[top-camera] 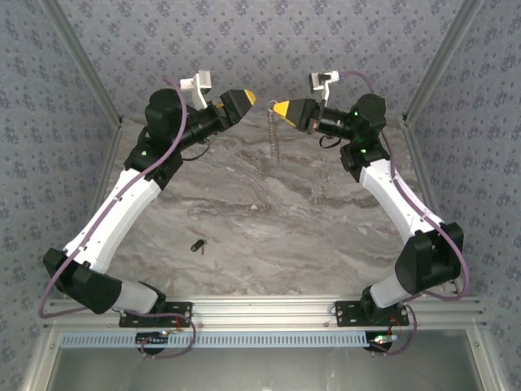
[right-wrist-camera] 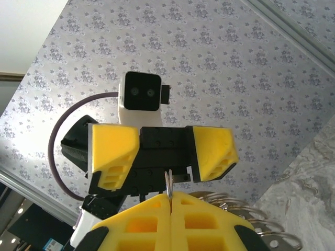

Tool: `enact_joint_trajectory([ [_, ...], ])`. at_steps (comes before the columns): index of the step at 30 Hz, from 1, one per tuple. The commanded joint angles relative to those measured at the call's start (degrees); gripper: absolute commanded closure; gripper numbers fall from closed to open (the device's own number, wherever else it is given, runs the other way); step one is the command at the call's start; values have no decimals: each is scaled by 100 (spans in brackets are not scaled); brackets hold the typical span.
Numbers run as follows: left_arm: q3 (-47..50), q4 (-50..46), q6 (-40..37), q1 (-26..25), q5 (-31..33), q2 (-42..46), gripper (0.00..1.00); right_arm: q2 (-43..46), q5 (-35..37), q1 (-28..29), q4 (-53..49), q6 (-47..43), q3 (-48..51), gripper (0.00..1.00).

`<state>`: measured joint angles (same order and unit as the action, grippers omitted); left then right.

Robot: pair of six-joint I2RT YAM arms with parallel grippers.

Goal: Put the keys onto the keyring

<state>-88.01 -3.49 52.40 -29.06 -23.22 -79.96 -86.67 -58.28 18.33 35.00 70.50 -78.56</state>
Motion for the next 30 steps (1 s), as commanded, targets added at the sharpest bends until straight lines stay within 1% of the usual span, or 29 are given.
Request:
enact_joint_trajectory([
  [1,34,401,68,62,-253,69,28,-74,53,55,383,124,-38,100],
  [5,20,676,119,84,-711,-68,39,-137,104,95,458,185,-27,100],
  [9,124,1075,262,89,-1015,-170,43,-208,154,148,567,280,-10,100],
  [13,157,1166,323,85,-1216,-281,47,-270,158,206,648,375,-36,100],
  [19,266,1258,316,92,-1248,-329,52,-303,170,283,639,370,-36,100],
  [27,397,1435,391,90,-1344,-359,64,-350,177,302,640,377,-54,100],
  [30,440,1489,407,91,-1349,-362,66,-362,177,306,639,373,-62,100],
])
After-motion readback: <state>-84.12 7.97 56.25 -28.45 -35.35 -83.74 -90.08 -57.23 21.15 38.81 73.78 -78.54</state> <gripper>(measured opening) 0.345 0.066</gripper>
